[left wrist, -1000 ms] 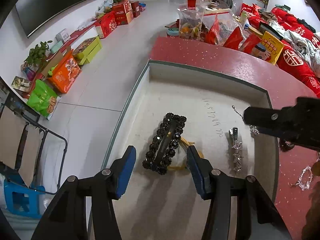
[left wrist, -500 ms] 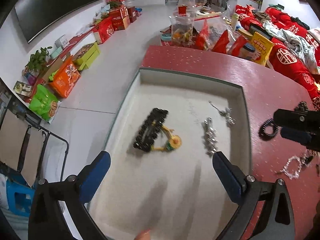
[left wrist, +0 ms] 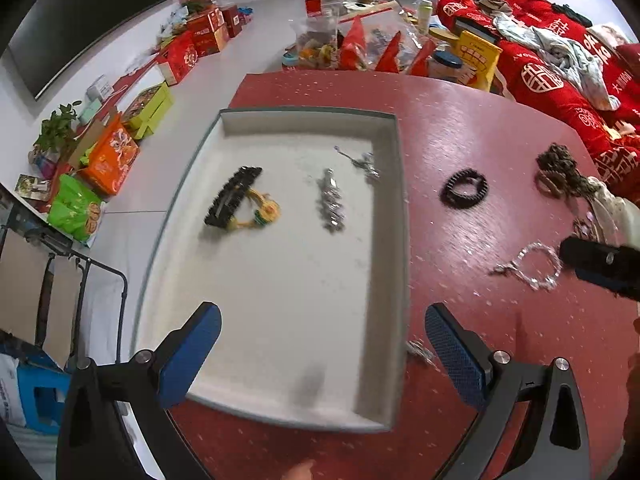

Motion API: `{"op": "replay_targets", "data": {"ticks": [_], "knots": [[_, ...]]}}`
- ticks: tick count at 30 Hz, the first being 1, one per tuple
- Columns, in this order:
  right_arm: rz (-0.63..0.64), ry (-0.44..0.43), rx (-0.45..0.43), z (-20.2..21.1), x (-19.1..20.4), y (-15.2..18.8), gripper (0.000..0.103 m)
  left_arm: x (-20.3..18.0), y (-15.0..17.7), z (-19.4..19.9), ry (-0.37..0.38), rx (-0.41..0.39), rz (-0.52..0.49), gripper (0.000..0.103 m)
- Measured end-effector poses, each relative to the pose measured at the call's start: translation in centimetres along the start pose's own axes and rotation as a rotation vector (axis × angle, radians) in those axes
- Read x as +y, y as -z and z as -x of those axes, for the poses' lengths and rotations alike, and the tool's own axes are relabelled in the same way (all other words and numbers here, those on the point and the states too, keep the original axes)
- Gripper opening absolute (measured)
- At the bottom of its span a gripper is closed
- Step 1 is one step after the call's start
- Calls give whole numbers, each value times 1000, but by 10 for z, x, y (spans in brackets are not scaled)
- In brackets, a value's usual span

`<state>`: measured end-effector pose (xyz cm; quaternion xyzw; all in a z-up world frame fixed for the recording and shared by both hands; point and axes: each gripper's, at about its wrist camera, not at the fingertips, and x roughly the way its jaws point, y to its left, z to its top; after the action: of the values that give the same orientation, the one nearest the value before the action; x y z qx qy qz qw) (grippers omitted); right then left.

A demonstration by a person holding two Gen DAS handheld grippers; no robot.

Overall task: Organize jewelry
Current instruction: 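Open both grippers to release the clips into the tray, then grasp the lavender hair tie with the right gripper while the left gripper grasps the clear crystal bead chain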

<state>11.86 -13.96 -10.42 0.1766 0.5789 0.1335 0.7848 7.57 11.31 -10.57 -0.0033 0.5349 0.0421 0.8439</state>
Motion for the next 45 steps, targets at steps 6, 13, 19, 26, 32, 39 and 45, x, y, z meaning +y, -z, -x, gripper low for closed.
{"op": "replay_targets", "data": {"ticks": [6, 13, 19, 26, 32, 39, 45], "knots": [[-40, 48, 29, 17, -38, 29, 90, -29, 15, 6, 73, 44, -37, 102], [-119, 115, 57, 31, -88, 56, 90, -74, 23, 11, 125, 53, -120, 102], [-171, 164, 47, 40, -119, 59, 90, -105, 24, 4, 132, 61, -169, 102], [-203, 155, 16, 45, -136, 46, 90, -125, 17, -10, 112, 59, -213, 102], [-254, 98, -12, 44, -151, 22, 90, -136, 2, -20, 117, 39, -209, 102], [-347, -6, -36, 34, -166, -4, 87, -152, -8, -36, 115, 21, -250, 102], [-379, -50, -29, 17, -173, -22, 70, -164, -15, -52, 124, 6, -283, 102]]}}
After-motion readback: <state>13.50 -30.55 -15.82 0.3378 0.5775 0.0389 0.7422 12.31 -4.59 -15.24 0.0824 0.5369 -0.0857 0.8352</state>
